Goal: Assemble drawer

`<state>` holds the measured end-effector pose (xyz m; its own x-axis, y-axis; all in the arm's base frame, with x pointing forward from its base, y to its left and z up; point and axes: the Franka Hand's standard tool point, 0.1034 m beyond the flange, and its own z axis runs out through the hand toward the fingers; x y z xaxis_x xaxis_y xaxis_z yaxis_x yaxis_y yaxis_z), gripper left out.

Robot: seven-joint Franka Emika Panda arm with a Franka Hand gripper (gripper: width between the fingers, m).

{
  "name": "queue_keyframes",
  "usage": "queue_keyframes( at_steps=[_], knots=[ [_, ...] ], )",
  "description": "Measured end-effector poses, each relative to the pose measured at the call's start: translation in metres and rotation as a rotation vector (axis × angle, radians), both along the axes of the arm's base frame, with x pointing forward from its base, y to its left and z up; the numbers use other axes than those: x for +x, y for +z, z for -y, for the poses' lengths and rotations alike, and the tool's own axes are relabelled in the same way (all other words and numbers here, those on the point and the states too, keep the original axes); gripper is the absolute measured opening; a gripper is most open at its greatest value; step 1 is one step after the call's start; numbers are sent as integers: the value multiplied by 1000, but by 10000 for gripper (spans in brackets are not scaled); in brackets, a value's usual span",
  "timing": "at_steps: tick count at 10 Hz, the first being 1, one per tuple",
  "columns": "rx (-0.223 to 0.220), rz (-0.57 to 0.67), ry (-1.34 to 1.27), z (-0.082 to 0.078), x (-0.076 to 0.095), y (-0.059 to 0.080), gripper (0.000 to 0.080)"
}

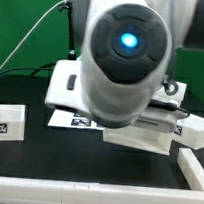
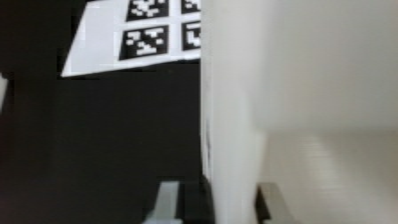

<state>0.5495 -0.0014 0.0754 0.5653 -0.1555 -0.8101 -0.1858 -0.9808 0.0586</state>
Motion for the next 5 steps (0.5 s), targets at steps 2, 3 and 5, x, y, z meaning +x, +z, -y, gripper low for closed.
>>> queue_keyframes(
  at_steps=[2,3,5],
  knots=[
    [62,34,-109,6,7,-4,31],
    [70,39,-134,12,7,-5,31],
    [60,8,-288,43,5,-2,31]
  ],
)
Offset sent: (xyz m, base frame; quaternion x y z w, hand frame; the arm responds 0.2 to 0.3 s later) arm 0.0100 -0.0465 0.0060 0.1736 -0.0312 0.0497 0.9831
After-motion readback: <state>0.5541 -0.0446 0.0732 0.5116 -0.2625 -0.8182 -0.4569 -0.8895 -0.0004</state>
